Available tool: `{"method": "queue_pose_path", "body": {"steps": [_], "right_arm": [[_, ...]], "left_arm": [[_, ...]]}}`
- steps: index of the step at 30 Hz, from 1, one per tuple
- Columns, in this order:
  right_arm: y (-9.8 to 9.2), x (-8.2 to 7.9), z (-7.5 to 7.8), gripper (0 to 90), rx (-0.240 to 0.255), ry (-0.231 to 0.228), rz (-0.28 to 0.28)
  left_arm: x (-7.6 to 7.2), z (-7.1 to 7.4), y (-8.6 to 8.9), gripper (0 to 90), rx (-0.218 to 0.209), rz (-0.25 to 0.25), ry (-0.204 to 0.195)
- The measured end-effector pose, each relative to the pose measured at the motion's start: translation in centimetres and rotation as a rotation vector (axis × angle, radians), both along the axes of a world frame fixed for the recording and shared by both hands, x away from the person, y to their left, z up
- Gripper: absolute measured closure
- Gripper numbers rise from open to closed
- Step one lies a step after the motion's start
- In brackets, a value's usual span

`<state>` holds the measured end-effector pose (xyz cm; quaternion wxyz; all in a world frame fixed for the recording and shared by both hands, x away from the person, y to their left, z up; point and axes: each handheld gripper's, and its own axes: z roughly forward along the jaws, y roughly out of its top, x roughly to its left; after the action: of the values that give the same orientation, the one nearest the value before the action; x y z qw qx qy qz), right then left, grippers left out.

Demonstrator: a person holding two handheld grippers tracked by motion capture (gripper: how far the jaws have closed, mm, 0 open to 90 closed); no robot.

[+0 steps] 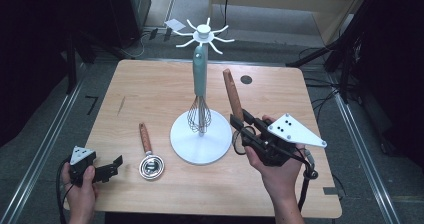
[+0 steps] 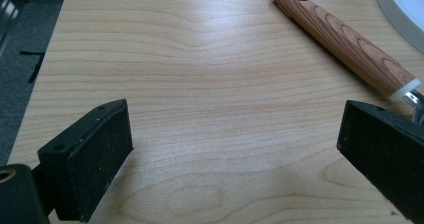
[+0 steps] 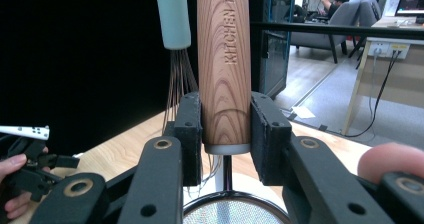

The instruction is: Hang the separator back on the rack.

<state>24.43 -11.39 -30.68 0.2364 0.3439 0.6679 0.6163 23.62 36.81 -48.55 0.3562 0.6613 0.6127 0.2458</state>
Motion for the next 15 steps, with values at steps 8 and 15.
{"method": "queue_pose_path", "body": {"steps": [8, 15], "right_arm": [[0.4, 0.4, 1.2, 70.4, 0.011, -0.027, -0.018], [0.7, 0.1, 2.1, 70.4, 0.019, -0.060, -0.028]], "left_arm": [[0.0, 0.0, 0.1, 1.3, -0.008, 0.003, 0.006], [0.1, 0.0, 0.1, 1.3, -0.005, -0.001, 0.012]]}}
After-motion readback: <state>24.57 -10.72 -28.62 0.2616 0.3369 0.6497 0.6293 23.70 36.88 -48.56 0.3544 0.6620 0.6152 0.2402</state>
